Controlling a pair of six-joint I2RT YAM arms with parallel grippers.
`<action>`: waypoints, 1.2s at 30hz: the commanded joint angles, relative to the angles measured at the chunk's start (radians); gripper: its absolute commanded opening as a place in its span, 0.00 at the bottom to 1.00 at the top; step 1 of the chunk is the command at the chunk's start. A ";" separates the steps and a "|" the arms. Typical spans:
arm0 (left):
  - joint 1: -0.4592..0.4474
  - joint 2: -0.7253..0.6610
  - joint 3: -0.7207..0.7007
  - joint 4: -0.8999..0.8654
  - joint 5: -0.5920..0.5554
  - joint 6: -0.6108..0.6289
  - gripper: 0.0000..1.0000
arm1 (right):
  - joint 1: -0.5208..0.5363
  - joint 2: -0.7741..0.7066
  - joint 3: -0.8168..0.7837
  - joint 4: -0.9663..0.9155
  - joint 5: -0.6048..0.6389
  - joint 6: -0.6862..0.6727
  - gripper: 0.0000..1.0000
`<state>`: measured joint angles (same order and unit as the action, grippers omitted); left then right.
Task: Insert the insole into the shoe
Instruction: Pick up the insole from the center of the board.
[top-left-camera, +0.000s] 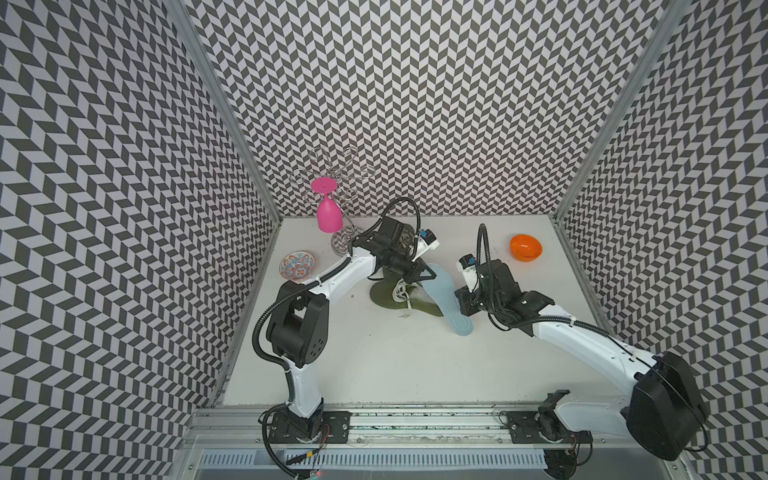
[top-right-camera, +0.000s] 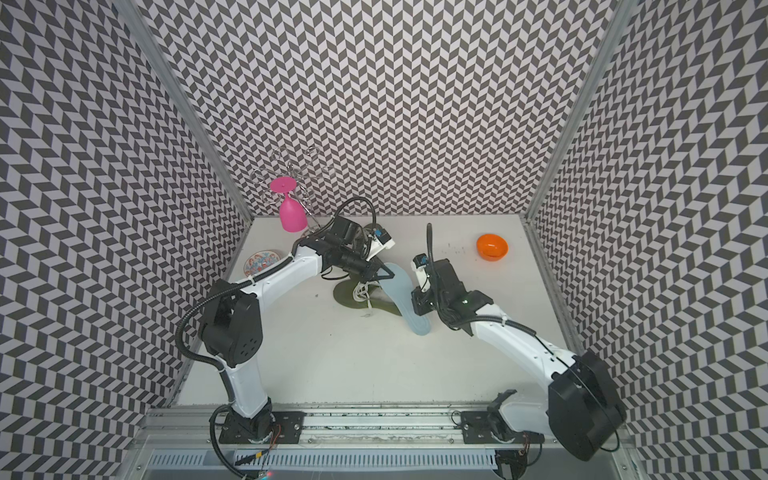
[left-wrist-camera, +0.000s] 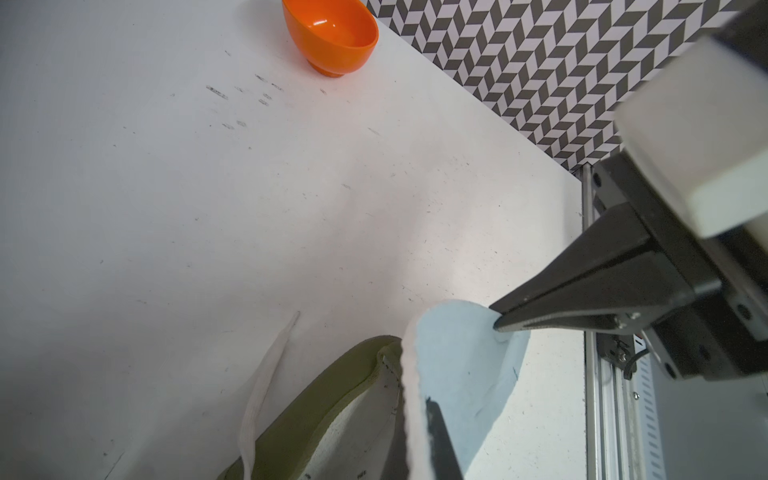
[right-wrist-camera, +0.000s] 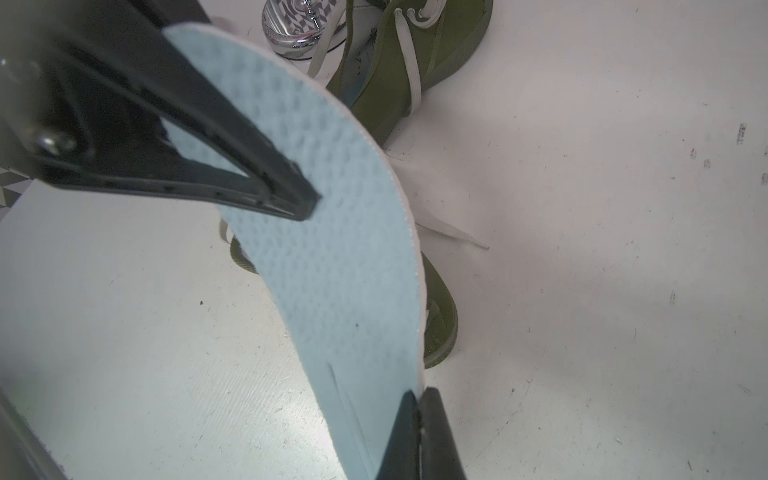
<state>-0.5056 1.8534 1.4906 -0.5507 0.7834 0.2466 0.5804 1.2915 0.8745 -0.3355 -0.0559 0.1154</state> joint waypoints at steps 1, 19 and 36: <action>-0.007 -0.084 -0.058 0.086 -0.036 -0.074 0.00 | 0.004 0.015 0.028 0.064 0.035 -0.031 0.22; -0.058 -0.146 -0.048 0.007 0.024 -0.017 0.00 | -0.086 0.014 -0.042 0.223 -0.357 -0.136 0.75; -0.024 -0.043 0.057 -0.051 -0.210 -0.390 0.00 | 0.050 0.103 -0.092 0.368 -0.109 -0.100 0.73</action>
<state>-0.5301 1.8076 1.5127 -0.5983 0.6159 -0.0669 0.6041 1.3735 0.7906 -0.0624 -0.2249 0.0296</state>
